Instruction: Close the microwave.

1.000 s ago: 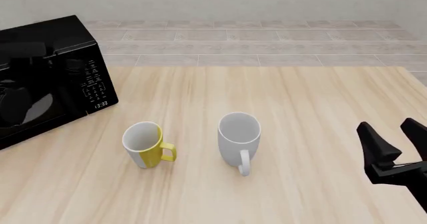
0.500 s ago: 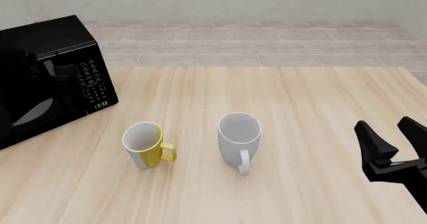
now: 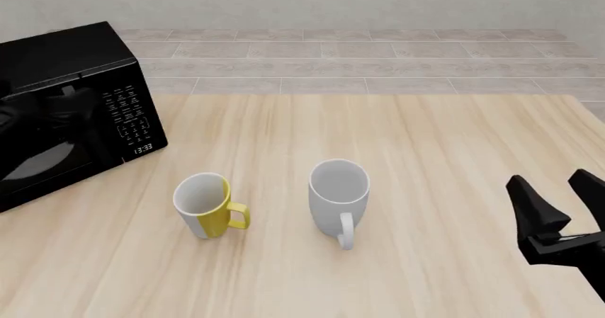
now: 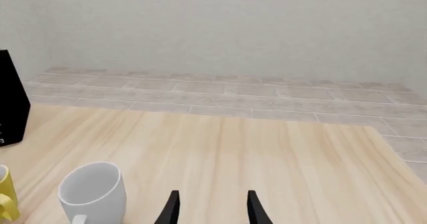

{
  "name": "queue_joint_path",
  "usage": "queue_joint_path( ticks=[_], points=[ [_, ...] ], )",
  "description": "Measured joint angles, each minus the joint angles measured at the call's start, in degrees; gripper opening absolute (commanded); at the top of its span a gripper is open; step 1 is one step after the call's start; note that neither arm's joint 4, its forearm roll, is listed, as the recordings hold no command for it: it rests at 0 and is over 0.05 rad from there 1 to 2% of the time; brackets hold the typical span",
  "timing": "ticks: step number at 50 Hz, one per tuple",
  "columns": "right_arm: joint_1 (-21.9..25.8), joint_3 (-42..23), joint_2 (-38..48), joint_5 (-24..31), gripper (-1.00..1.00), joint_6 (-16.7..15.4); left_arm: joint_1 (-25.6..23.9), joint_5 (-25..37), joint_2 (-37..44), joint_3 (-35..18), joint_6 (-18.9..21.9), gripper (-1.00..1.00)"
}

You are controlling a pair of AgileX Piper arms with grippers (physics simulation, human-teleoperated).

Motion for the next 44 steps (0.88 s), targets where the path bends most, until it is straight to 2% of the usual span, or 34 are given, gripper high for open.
queue_joint_path(
  ticks=[23, 44],
  points=[
    [0.3, 0.0, -2.0, 1.7, 1.00, -0.2, -3.2, 10.6, -16.9, 1.9, -1.7, 1.00],
    [0.1, 0.0, -5.6, 4.8, 1.00, -0.2, -5.5, 22.8, -33.1, 0.9, -1.7, 1.00]
  ],
)
